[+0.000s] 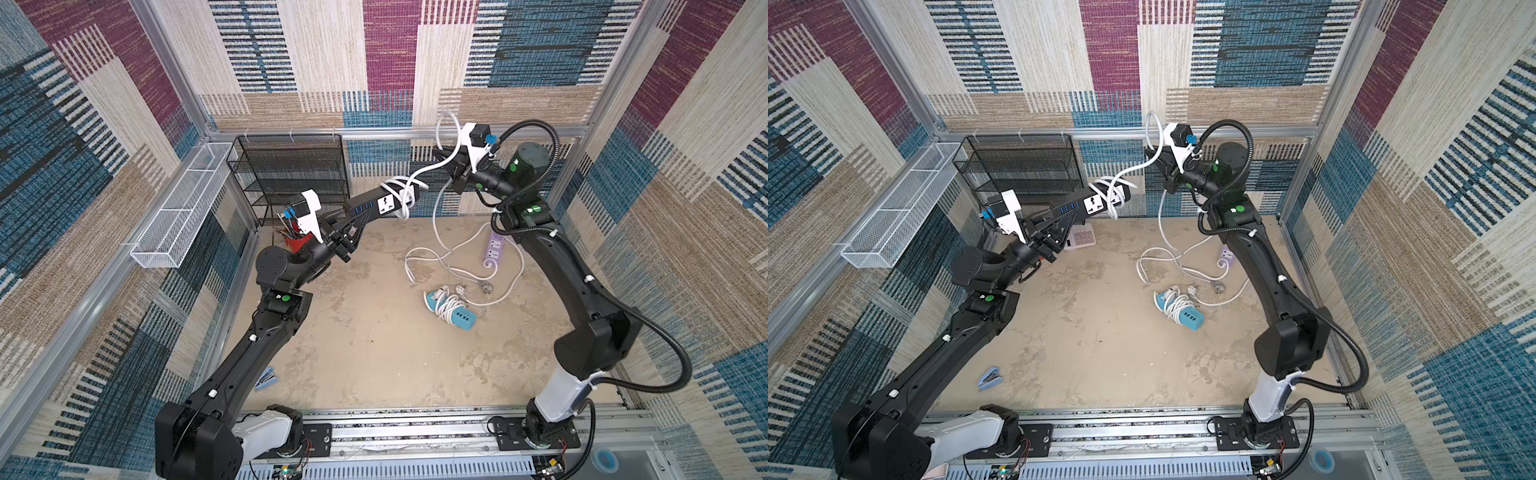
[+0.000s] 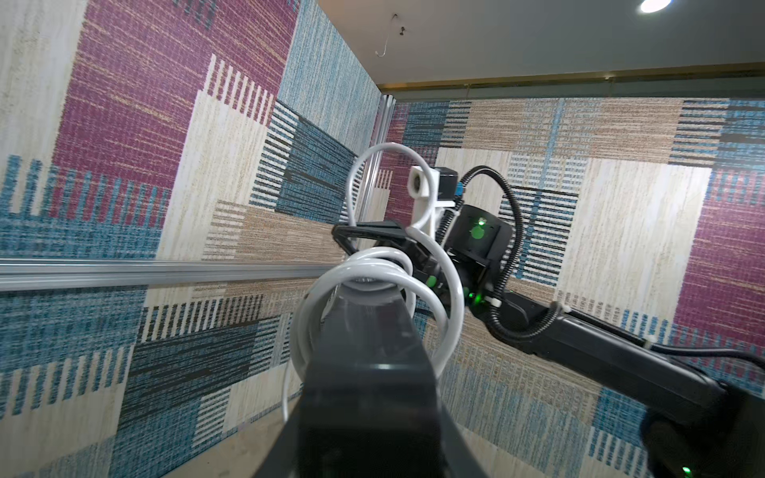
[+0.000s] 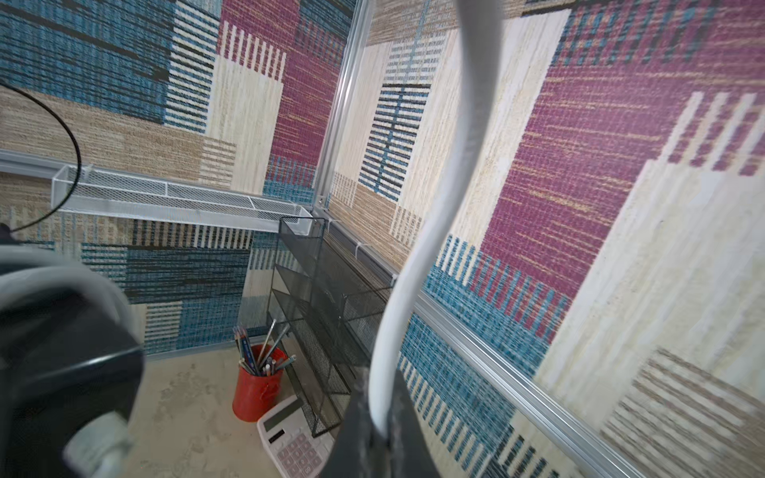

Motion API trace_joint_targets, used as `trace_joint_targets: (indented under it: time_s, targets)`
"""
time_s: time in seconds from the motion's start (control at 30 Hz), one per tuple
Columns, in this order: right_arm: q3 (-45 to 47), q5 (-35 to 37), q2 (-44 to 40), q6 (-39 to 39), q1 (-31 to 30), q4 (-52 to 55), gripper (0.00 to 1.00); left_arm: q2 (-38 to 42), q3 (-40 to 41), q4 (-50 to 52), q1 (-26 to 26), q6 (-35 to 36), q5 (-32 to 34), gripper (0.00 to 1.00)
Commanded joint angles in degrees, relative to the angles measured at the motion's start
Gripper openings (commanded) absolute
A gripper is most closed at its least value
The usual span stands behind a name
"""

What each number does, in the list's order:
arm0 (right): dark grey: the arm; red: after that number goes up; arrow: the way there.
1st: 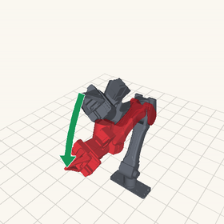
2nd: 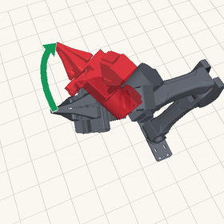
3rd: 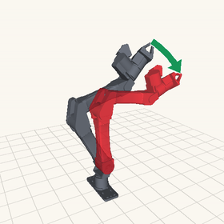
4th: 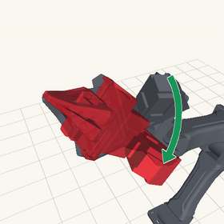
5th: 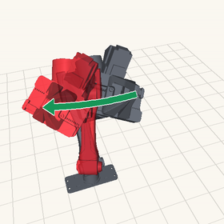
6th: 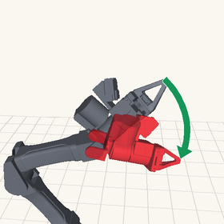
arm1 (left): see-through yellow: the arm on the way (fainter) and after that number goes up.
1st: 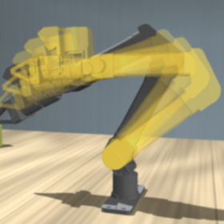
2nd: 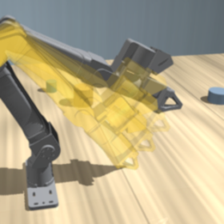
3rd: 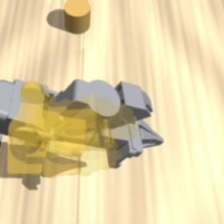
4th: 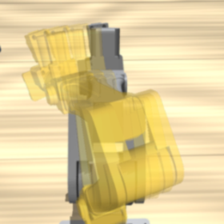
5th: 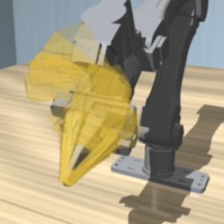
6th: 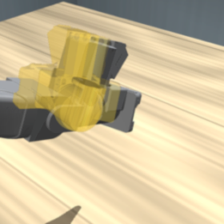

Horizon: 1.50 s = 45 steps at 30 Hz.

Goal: Unwrap the cord wrapped around the power strip
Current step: Unwrap the power cord from the power strip.

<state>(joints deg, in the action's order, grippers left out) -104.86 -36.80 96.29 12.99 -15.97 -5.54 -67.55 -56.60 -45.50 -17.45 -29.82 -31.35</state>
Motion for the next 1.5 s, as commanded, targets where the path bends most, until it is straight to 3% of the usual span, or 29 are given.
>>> trace_joint_targets:
  time_s: [0.0,0.23,0.47,0.67,0.83,1.03,1.47]
  targets:
    - [6.67,7.72,-6.25,1.87,1.47,-1.48,0.00,1.70,0.24,2.65,0.06,6.94,5.97,0.00]
    - [21.97,21.45,-16.33,0.26,2.60,3.38,0.00,5.85,1.97,7.07,0.18,15.69,15.35,0.00]
    - [35.71,34.09,-24.19,-10.08,2.63,8.11,0.00,9.02,3.75,7.53,0.25,21.34,22.39,0.00]
    - [43.35,45.59,-25.81,-15.78,2.93,15.07,0.00,10.13,4.96,7.38,0.28,24.55,26.87,0.00]
    - [49.85,47.63,-25.11,-18.94,6.56,16.18,0.00,8.64,5.40,6.34,0.27,23.53,26.15,0.00]
    - [56.90,43.13,-23.00,-22.74,14.98,12.23,0.00,7.34,5.53,5.90,0.16,22.64,25.05,0.00]
    - [59.42,45.59,-13.54,-26.34,25.73,8.21,0.00,4.64,4.92,4.83,-0.21,19.25,19.73,0.00]
